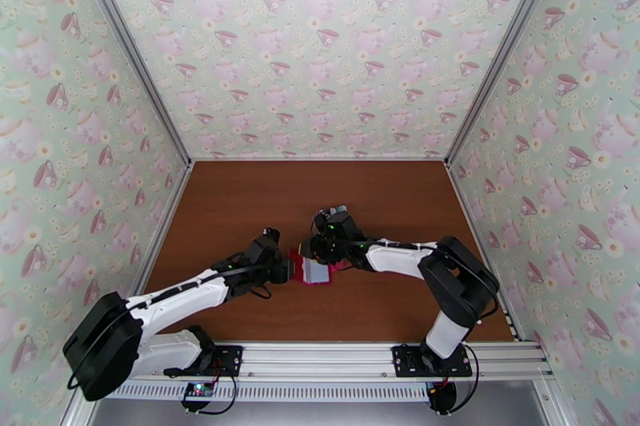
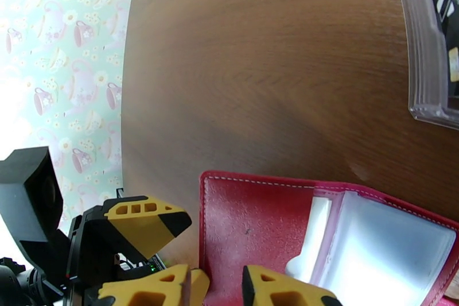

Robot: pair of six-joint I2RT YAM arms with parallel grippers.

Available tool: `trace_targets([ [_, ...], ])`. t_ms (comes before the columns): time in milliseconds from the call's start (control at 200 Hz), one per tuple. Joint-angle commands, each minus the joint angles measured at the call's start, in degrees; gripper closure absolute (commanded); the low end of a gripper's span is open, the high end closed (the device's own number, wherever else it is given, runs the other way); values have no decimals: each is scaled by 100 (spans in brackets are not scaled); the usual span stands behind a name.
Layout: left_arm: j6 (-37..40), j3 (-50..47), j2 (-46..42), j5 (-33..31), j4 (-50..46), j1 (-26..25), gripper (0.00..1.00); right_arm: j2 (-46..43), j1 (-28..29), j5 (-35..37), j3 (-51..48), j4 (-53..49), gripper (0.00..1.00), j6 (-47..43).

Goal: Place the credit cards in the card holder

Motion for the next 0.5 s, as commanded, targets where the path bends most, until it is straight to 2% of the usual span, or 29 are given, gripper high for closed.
trace_targets([
  [0, 151, 42, 193, -132, -105, 47, 38, 138, 16, -151, -125, 222, 70, 29],
  [496, 179, 276, 1144, -378, -284, 118, 39, 516, 135, -354, -210, 426, 72, 14],
])
